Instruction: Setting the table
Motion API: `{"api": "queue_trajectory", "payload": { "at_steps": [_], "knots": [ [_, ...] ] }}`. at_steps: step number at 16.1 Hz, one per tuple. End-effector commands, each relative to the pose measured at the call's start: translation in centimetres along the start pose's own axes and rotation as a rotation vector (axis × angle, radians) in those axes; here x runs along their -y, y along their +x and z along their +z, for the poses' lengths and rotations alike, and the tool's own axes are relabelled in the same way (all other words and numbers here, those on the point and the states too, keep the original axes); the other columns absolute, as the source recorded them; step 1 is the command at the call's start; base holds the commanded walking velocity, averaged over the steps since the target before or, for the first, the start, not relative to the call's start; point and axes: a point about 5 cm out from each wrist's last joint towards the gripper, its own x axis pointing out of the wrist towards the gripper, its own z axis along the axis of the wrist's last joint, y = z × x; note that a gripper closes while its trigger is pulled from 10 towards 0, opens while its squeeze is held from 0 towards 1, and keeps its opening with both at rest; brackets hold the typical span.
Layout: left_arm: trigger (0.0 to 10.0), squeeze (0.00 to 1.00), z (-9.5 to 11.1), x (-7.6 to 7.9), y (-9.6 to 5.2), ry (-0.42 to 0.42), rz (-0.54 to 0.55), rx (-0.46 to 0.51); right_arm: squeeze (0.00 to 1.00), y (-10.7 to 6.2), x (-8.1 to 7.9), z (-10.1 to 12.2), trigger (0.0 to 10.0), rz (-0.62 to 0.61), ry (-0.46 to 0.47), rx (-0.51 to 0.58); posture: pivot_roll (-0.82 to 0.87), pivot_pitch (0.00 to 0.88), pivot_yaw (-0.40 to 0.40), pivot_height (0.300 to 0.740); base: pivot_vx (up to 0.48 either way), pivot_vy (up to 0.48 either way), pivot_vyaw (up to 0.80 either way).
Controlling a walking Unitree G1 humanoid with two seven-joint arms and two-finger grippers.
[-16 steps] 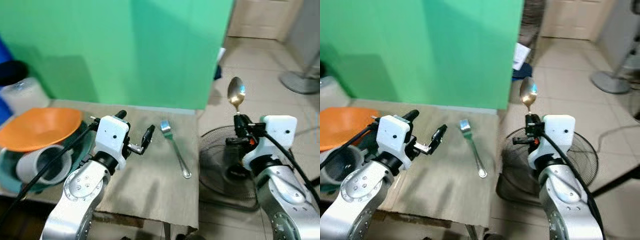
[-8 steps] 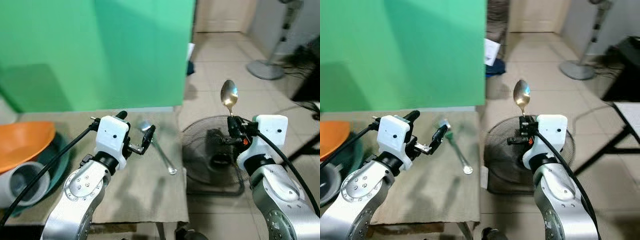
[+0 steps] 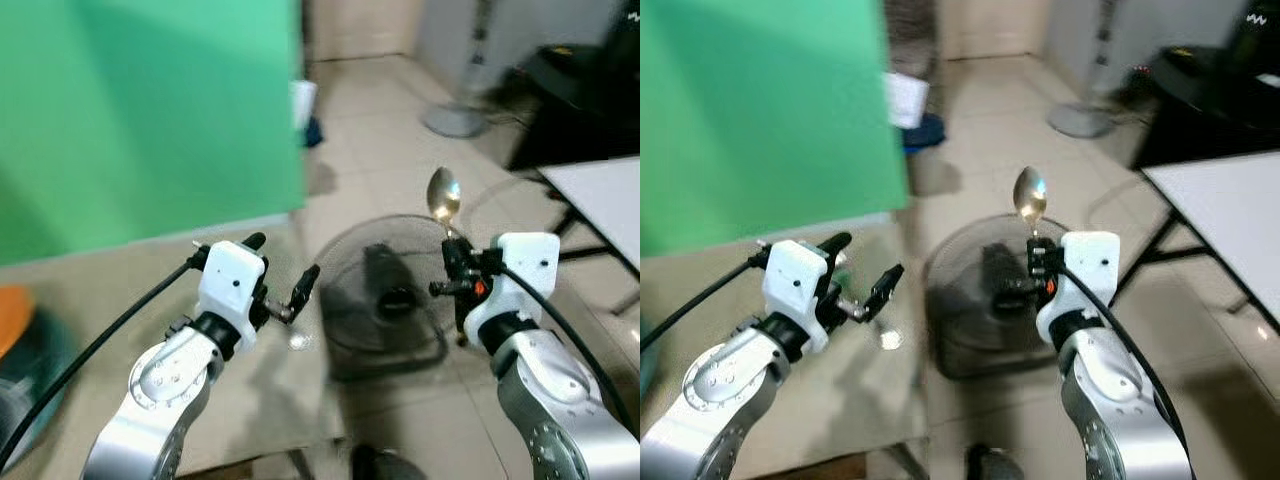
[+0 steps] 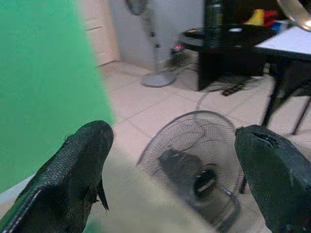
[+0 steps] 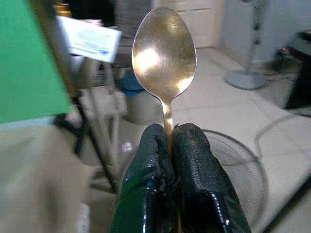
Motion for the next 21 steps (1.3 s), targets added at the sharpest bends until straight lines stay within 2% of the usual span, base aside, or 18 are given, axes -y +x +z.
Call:
{"api": "queue_trajectory", "payload": {
  "at_steps": [1, 11, 13, 16, 21],
  "knots": [
    [10.0, 0.0, 0.3, 0.1, -0.2, 0.004, -0.015, 0.016, 0.0, -0.2, 0.1, -0.1, 10.0, -0.009, 0.003, -0.012, 0.12, 0.0, 0.049, 0.74, 0.0, 0.0, -0.8],
    [10.0, 0.0, 0.0, -0.1, -0.5, 0.004, -0.018, 0.018, 0.0, 0.0, 0.1, -0.1, 10.0, 0.0, -0.005, -0.028, 0.12, 0.0, 0.039, 0.74, 0.0, 0.0, -0.8],
    [10.0, 0.0, -0.2, -0.8, -0.2, 0.011, 0.04, 0.001, 0.0, 0.1, 0.3, -0.1, 10.0, -0.019, -0.006, -0.028, 0.12, 0.0, 0.042, 0.74, 0.0, 0.0, -0.8],
    [10.0, 0.0, -0.1, -1.1, 0.0, 0.016, 0.046, 0.003, 0.0, 0.0, 0.3, -0.1, 10.0, -0.022, -0.005, -0.029, 0.11, 0.0, 0.046, 0.74, 0.0, 0.0, -0.8],
    [10.0, 0.0, 0.7, -1.7, 0.8, 0.015, 0.097, 0.054, 0.0, -0.2, 0.5, 0.1, 10.0, -0.047, -0.006, -0.021, 0.1, 0.0, 0.059, 0.74, 0.0, 0.0, -0.8]
  ]
}}
